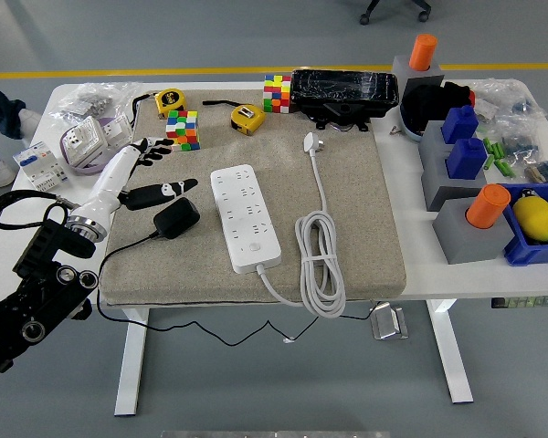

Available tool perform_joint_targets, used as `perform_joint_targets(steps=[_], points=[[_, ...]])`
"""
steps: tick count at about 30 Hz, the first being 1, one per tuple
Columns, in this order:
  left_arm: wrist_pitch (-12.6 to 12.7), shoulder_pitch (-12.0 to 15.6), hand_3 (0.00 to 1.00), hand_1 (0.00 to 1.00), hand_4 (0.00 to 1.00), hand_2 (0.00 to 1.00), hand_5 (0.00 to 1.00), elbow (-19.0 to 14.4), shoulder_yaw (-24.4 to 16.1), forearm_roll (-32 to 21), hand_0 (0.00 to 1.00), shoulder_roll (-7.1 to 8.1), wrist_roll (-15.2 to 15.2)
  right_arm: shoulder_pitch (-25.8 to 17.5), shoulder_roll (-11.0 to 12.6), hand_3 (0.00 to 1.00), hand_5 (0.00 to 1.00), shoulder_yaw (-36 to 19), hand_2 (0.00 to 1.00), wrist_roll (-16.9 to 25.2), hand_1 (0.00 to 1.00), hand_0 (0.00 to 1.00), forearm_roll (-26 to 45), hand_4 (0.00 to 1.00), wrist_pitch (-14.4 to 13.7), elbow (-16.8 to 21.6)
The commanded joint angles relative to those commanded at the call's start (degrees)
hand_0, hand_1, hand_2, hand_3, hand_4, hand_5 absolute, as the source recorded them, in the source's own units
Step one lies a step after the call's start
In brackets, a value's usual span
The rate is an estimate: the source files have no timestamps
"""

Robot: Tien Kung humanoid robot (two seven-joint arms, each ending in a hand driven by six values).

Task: Put the plug near the board,insert it into the board,press the button,pull the plug out

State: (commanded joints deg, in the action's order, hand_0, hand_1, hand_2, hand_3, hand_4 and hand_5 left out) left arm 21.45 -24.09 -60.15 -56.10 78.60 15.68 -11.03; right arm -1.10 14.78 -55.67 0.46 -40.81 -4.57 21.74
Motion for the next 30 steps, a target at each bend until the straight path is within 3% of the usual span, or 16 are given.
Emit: perform_joint_targets(steps=[2,3,11,30], points=[[0.0,0.8,0.634,0.607,0.946,0.597,0.354,-0.7,-2.1,-3.9,0.461,-0.22,-0.4,0.0,-0.1,0.549,0.476,0.1,0.623,0.0,0.625,0.602,0.1,0.942,0.0,-0.3],[0.1,1.1,0.592,0.563,0.873,0.559,0.324,-0.9,-2.9,-4.6,0.429,-0.33,-0.5,0.0,-0.2,0.548,0.477,0.2,0.623,-0.1,0.625,0.602,0.2,0.941,0.0,-0.4],[-0.3,3.6,0.589,0.552,0.841,0.553,0.3,-4.0,-8.8,-5.4,0.429,-0.29,0.7,0.5,-0.4,0.548,0.479,-0.2,0.623,-0.2,0.625,0.602,0.1,0.941,-0.1,-0.5],[-0.8,4.2,0.59,0.532,0.822,0.552,0.292,-5.4,-12.4,-4.0,0.426,-0.22,3.9,2.0,-0.5,0.548,0.479,2.0,0.622,-0.2,0.625,0.601,0.9,0.938,-0.1,-1.3]])
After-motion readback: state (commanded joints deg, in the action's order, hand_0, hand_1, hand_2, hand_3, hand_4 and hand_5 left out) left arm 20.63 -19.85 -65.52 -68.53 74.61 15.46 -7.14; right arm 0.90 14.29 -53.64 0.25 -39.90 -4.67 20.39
